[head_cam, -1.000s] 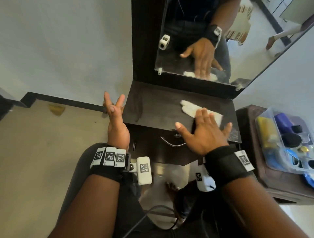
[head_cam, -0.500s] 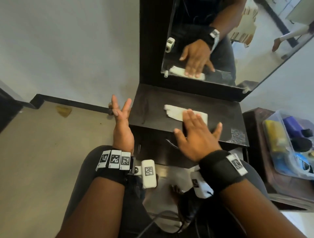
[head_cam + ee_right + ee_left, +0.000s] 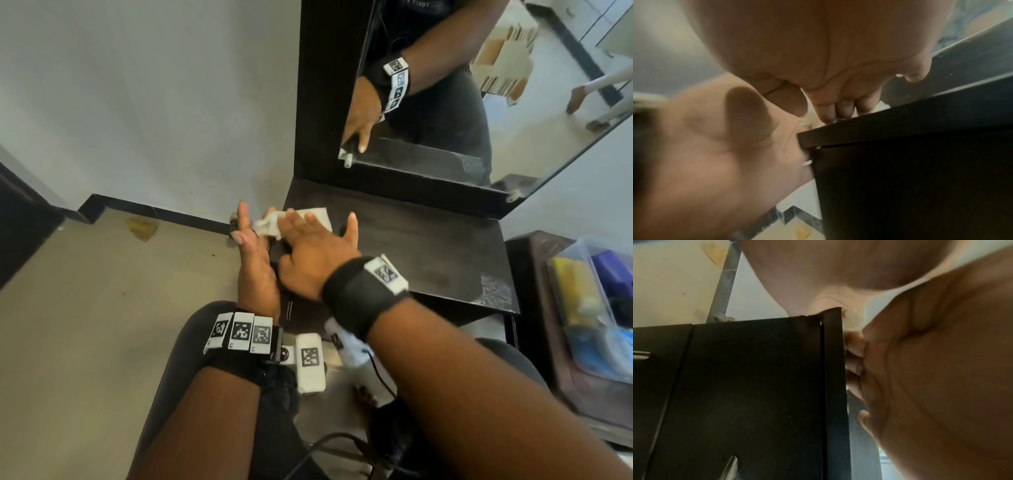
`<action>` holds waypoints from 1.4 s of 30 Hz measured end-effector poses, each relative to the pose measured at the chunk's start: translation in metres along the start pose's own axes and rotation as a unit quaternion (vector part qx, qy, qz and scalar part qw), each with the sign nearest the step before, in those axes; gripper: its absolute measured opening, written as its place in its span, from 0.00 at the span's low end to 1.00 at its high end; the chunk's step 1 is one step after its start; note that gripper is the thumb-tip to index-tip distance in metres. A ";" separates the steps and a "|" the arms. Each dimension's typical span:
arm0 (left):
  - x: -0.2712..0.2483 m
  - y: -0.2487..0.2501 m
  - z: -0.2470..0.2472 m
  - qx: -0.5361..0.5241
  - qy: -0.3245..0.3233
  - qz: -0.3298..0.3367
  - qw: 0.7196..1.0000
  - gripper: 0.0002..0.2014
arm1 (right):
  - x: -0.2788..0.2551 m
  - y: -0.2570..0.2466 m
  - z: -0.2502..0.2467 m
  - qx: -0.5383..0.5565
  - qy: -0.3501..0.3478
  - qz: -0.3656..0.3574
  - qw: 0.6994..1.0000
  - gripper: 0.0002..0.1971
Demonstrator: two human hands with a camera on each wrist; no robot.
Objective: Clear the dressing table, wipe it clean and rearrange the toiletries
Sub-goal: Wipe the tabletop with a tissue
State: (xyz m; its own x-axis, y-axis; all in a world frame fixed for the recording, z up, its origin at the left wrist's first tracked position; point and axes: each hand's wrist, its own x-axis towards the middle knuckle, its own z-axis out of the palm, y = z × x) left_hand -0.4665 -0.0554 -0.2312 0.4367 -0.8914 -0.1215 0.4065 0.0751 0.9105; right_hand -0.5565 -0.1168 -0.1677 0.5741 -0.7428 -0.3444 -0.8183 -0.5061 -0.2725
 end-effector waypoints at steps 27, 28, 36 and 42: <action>-0.056 -0.042 0.090 0.611 -0.038 0.181 0.770 0.40 | -0.123 0.106 0.041 0.080 0.140 0.145 0.976 0.39; -0.055 -0.043 0.093 0.615 -0.054 0.171 0.768 0.38 | -0.128 0.103 0.045 0.086 0.145 0.133 0.977 0.38; -0.054 -0.052 0.113 0.683 -0.090 0.126 0.714 0.47 | -0.162 0.157 0.035 0.104 0.147 0.304 0.935 0.48; -0.052 -0.060 0.114 0.688 -0.077 0.143 0.707 0.48 | -0.147 0.164 0.030 0.118 0.148 0.250 0.950 0.49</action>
State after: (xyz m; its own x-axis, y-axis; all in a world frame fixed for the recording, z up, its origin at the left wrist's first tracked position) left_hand -0.6051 -0.0650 -0.2344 0.2078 -0.9737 0.0938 -0.8931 -0.1497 0.4241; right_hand -0.7744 -0.0776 -0.1891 0.0542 -0.9725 -0.2267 -0.9373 0.0288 -0.3474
